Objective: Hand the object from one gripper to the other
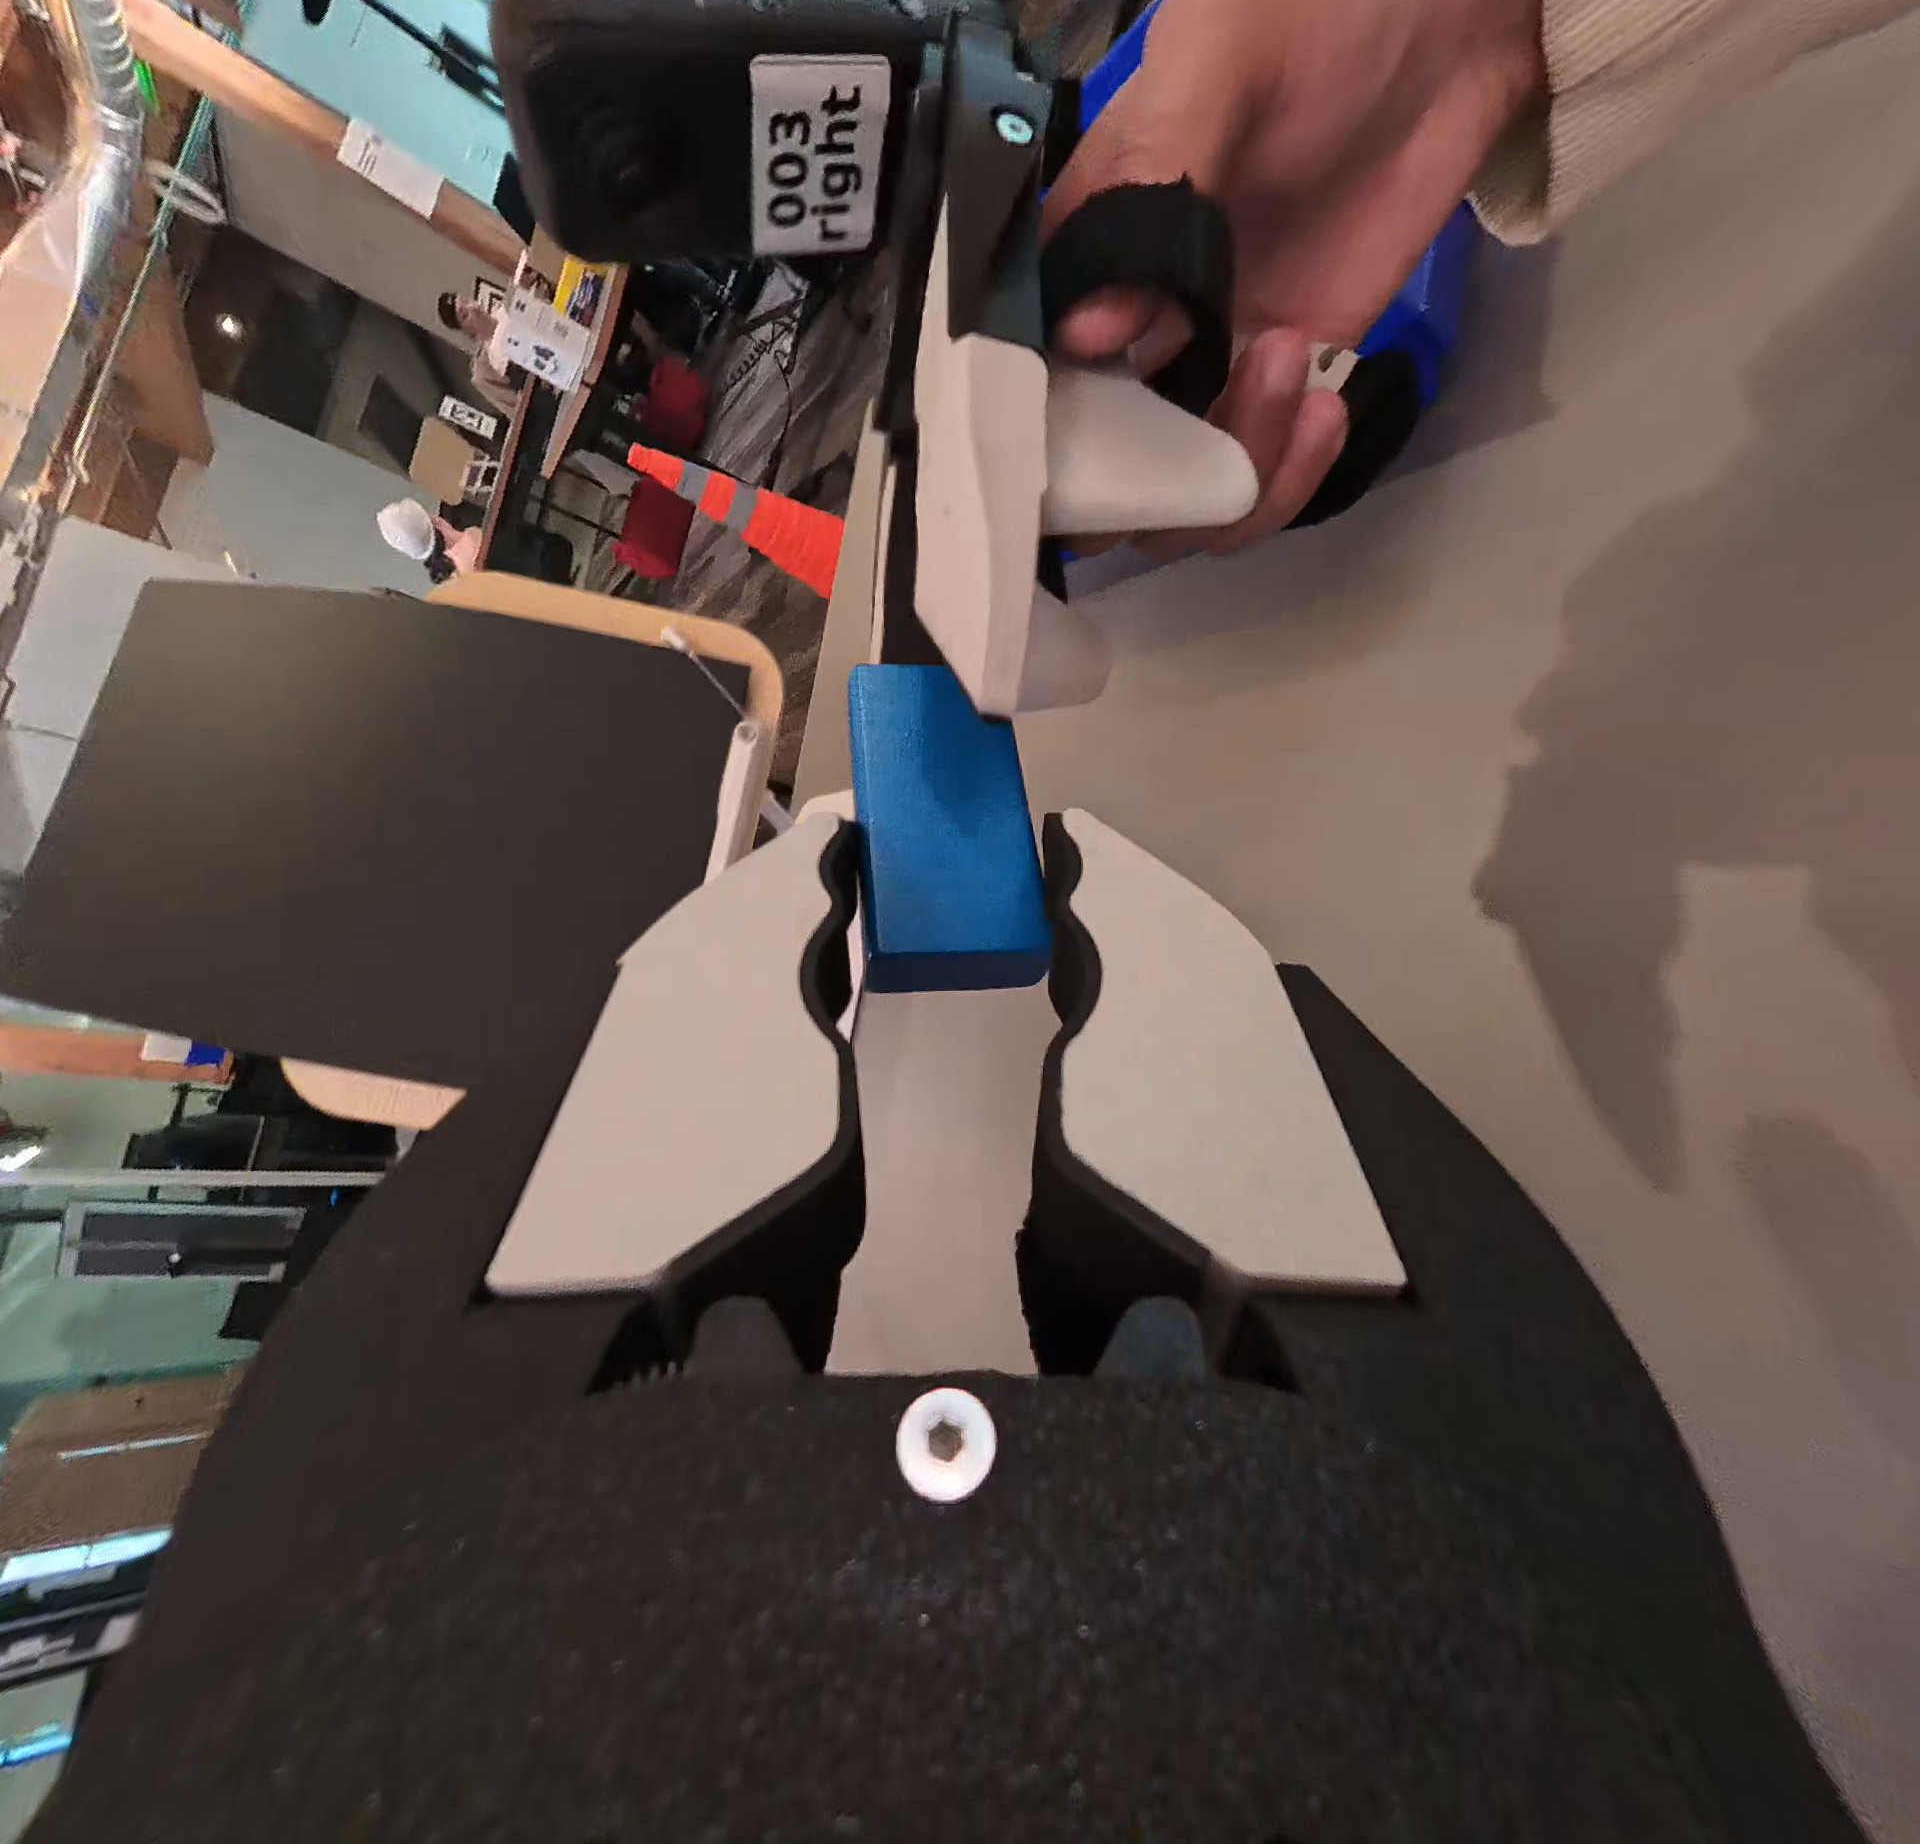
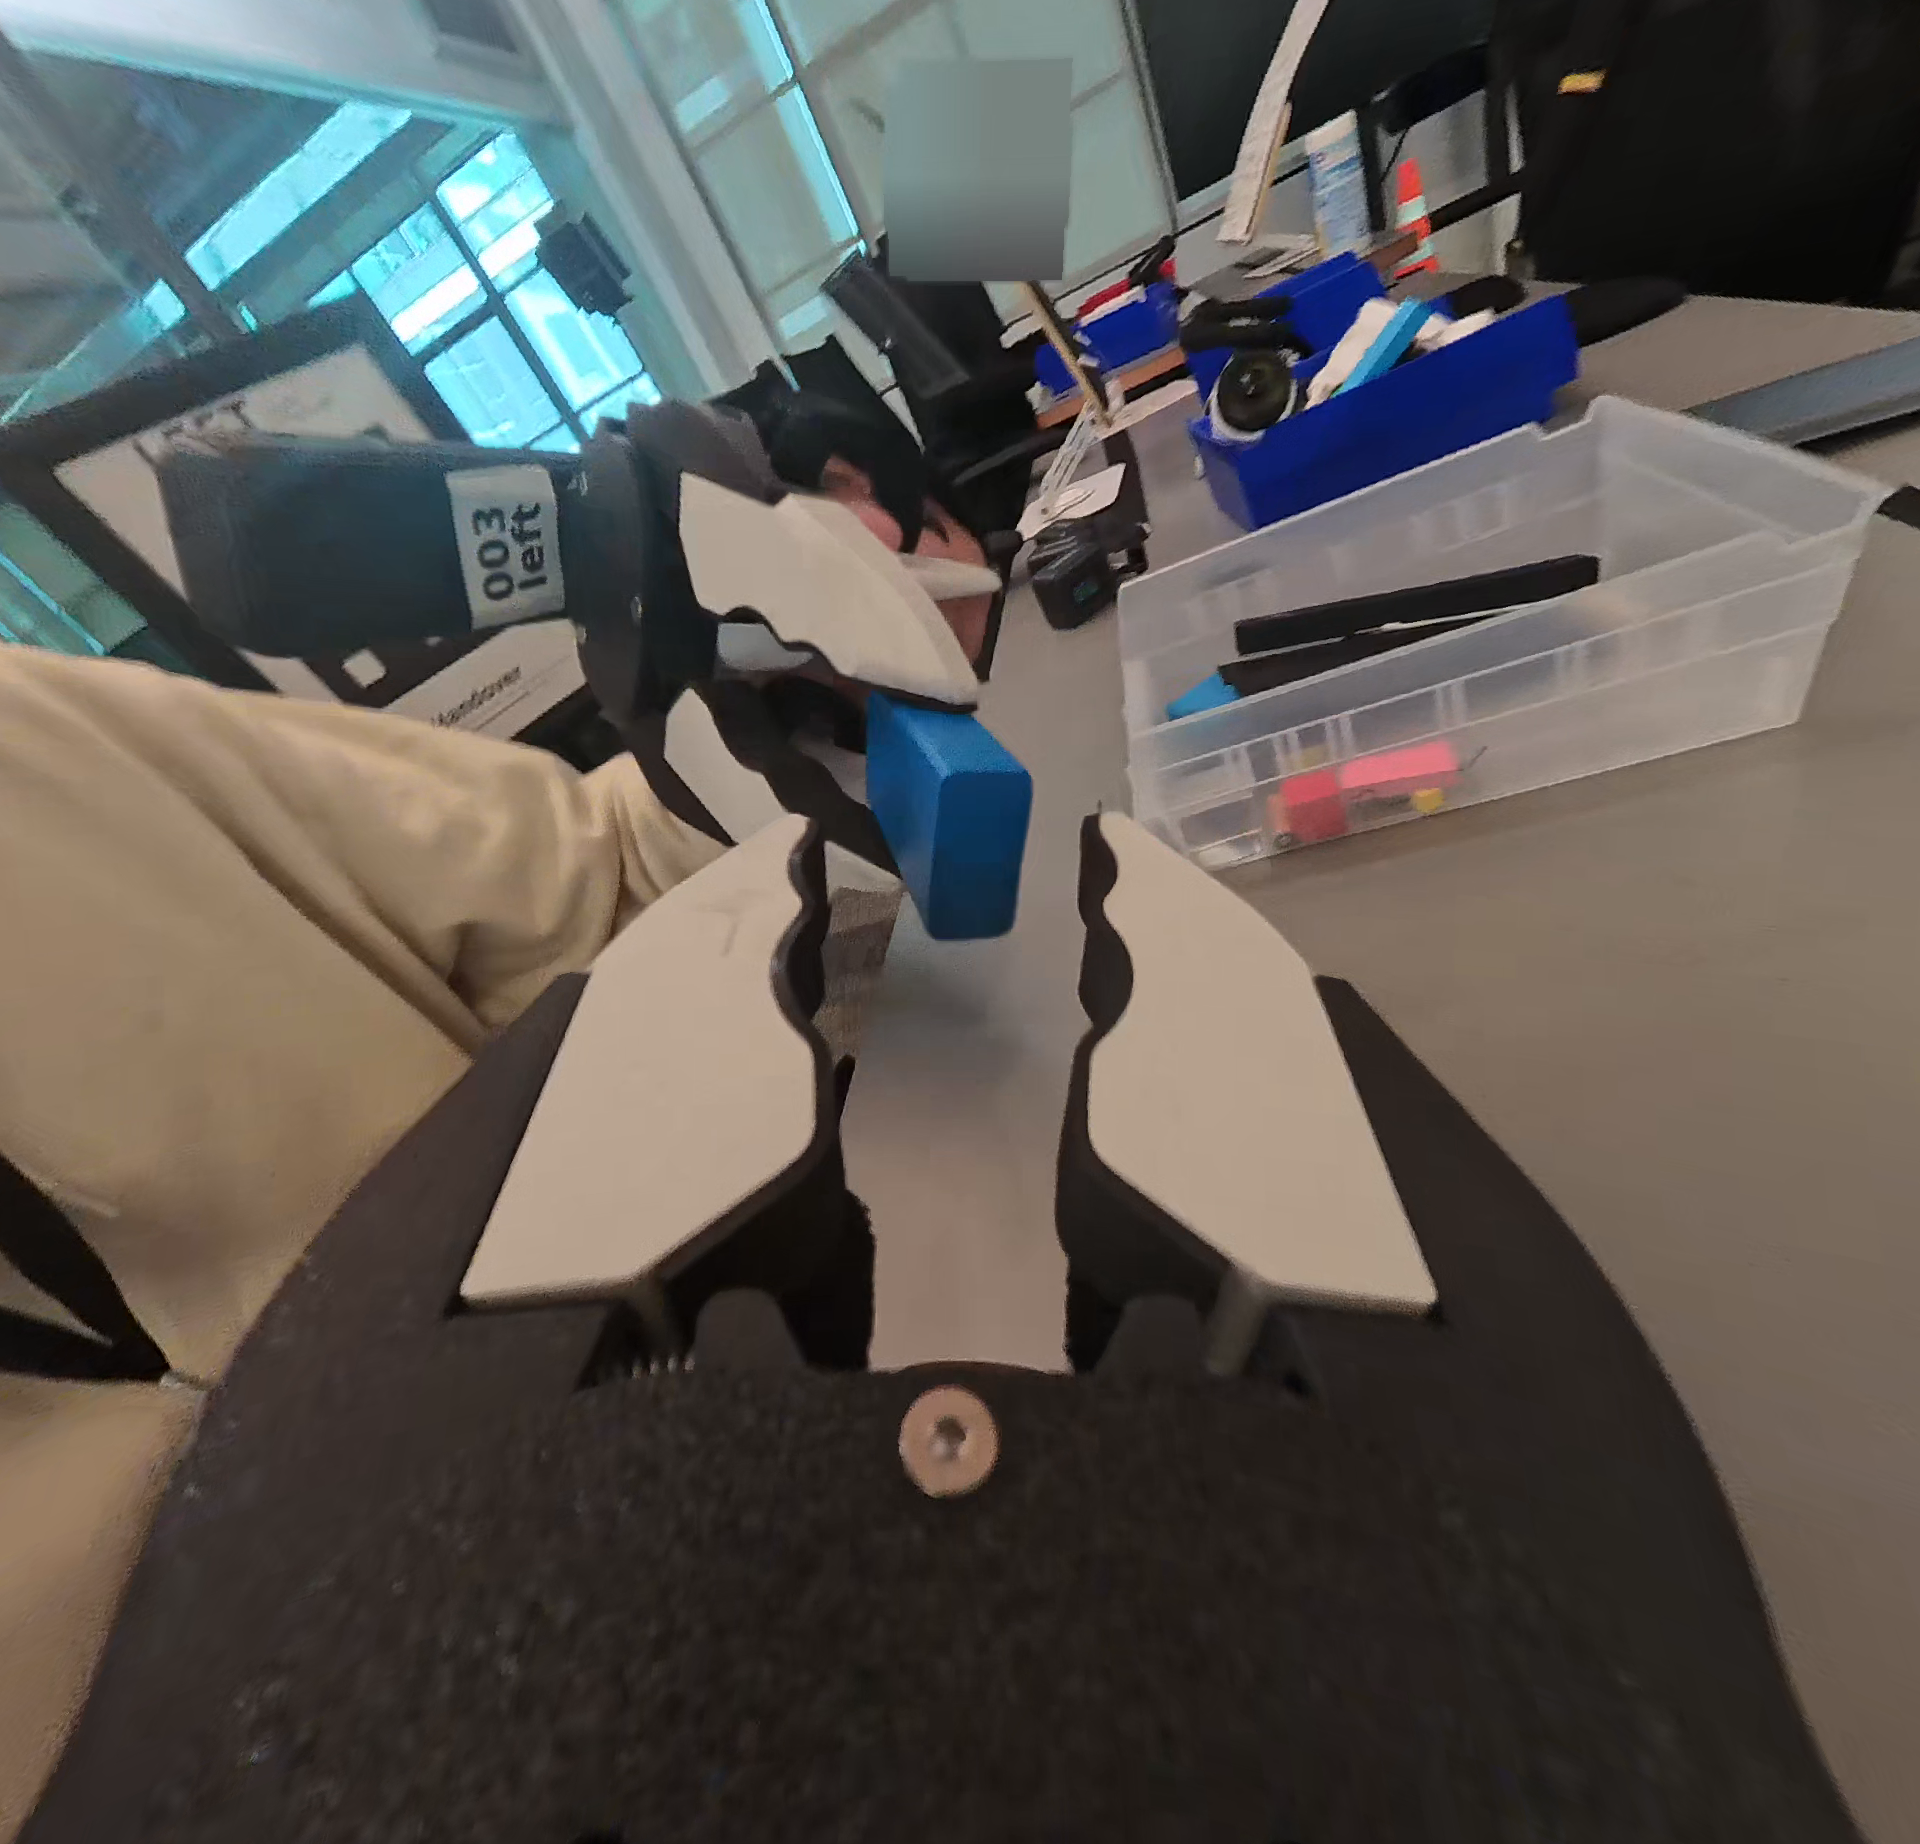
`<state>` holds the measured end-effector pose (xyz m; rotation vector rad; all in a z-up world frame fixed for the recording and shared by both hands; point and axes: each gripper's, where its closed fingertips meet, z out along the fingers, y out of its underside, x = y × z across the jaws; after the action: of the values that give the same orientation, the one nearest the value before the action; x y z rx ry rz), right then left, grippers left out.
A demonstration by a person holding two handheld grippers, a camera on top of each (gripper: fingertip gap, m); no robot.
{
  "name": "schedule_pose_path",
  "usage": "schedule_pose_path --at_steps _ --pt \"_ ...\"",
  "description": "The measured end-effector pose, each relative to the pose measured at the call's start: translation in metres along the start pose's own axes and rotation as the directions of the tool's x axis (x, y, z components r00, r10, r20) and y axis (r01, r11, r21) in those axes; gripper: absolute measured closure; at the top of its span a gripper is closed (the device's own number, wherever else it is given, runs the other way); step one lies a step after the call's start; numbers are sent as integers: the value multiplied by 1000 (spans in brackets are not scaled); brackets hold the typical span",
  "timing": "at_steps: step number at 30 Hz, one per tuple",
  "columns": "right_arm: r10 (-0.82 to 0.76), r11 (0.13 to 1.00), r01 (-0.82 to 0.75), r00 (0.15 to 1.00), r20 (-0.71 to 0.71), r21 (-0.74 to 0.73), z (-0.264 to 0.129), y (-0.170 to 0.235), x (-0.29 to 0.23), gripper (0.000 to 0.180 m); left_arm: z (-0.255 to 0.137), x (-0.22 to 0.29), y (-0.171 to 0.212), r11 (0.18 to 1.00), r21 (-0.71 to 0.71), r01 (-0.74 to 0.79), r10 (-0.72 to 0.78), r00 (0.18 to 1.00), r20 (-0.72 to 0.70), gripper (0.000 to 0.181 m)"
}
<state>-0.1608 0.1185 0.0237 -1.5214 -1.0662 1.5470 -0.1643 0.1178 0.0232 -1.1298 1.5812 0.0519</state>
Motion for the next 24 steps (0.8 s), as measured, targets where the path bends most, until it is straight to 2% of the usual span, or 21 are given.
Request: schedule_pose_path --at_steps 2,4,6,9,11,13,15,17,19,21,24 --pt "-4 1000 5 1000 9 -14 0 8 -3 138 7 7 -3 1000 -4 -17 17 1000 -14 147" --pt "-3 1000 2 1000 8 16 -4 9 -1 160 12 13 -3 1000 -18 -20 19 999 -28 147" --pt "32 999 -32 999 7 16 -6 13 4 160 18 17 1 998 -52 18 -20 999 -34 148" --pt "34 999 -33 999 -28 14 -7 20 14 163 24 19 12 976 -87 199 -203 978 -40 146" --pt "33 999 -33 998 -50 6 -7 26 21 163 21 20 11 911 -11 413 -413 909 -54 136" --pt "12 1000 -11 998 -65 10 -9 30 25 163 12 20 11 737 130 664 -655 748 -109 139" --pt "-6 1000 8 996 -85 26 -11 32 30 163 2 23 23 485 244 840 -821 534 -204 145" --pt "-23 998 28 995 -99 54 -14 31 34 163 0 33 41 227 230 946 -891 297 -343 143" --pt "-56 994 66 993 -101 89 -16 30 36 163 4 38 51 36 123 992 -882 89 -462 132" --pt "-132 984 145 984 -118 106 -15 32 36 163 11 40 53 -84 -12 996 -846 -78 -528 127" --pt "-303 940 320 941 -149 114 -12 35 32 163 14 43 40 -199 -160 967 -751 -255 -609 124"
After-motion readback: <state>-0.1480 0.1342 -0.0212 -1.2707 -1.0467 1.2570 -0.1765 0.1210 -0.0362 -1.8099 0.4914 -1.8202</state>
